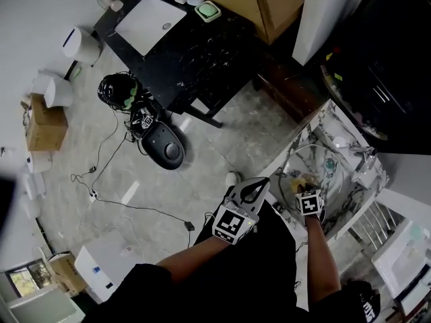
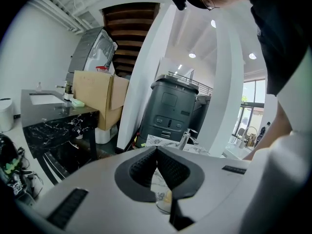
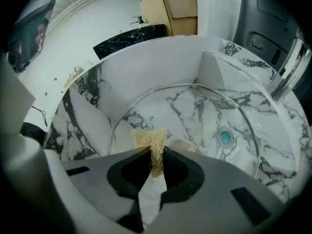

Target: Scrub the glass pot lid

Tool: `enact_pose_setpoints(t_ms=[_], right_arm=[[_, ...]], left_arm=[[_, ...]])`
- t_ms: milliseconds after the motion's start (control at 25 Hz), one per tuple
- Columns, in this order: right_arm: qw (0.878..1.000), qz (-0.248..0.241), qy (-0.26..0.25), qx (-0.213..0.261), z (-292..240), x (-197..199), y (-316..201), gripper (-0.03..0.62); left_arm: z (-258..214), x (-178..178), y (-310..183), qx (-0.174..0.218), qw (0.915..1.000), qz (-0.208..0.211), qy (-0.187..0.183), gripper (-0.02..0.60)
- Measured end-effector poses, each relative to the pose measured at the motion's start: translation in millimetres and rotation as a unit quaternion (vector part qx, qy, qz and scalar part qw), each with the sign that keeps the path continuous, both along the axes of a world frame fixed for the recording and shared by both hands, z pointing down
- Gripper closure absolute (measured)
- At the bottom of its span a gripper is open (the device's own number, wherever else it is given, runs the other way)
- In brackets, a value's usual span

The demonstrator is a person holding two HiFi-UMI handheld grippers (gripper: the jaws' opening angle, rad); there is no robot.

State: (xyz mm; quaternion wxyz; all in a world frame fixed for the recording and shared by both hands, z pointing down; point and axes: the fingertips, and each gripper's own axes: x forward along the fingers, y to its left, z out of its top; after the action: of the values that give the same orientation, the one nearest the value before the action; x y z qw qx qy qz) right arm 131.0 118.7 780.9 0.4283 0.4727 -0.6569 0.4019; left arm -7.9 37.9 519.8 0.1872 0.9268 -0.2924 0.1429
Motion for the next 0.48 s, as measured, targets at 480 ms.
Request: enact_pose_setpoints(t_ms=[480], right_arm=[[1.000,-0.009,-0.006,0.008,-5,-14,-22,0.531]], left_arm=[[-3,-7,-7,0.001,1.0000,-0.005,-0.004,0.565]])
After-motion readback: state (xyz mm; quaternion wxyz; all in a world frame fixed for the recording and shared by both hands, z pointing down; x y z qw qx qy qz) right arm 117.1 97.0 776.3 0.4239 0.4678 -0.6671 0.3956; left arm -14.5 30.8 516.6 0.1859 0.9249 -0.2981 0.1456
